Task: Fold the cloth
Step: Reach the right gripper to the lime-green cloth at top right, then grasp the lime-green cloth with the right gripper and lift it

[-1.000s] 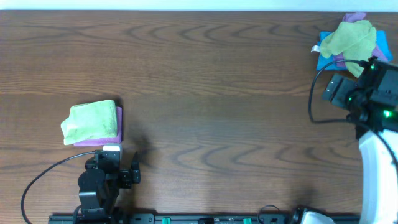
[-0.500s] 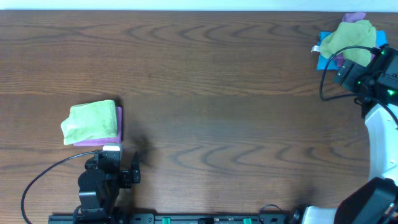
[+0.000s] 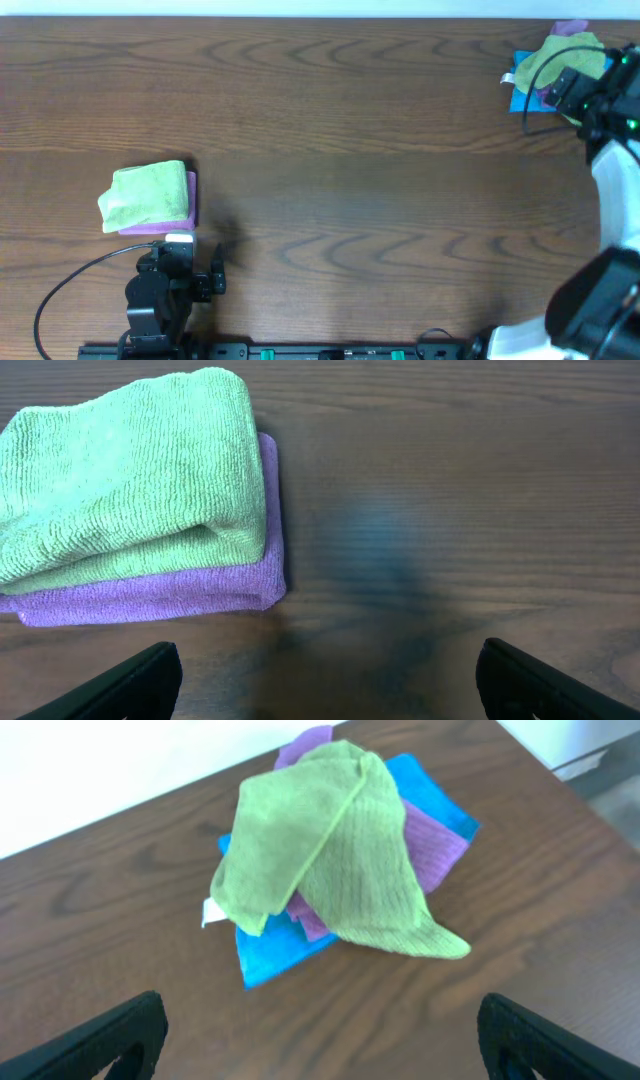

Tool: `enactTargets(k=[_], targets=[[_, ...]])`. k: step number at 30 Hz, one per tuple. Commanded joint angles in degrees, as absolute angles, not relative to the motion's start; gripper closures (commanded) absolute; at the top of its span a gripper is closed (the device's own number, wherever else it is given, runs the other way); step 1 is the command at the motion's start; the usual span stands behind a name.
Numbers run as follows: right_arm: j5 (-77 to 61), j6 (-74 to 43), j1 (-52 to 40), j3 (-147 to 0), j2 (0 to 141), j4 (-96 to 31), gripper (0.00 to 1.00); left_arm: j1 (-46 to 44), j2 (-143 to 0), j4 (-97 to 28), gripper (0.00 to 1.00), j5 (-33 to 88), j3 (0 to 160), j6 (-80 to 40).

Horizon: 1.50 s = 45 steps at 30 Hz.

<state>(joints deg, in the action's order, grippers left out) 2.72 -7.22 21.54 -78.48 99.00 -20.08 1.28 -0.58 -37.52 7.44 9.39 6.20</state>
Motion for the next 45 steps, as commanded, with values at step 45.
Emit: enactTargets(k=[45], targets=[[-9.5,-19.8,21.7,-99.9,132.4,-14.0,0.24,1.0,-0.2,-38.1,0.05,7.2,9.2,6.0]])
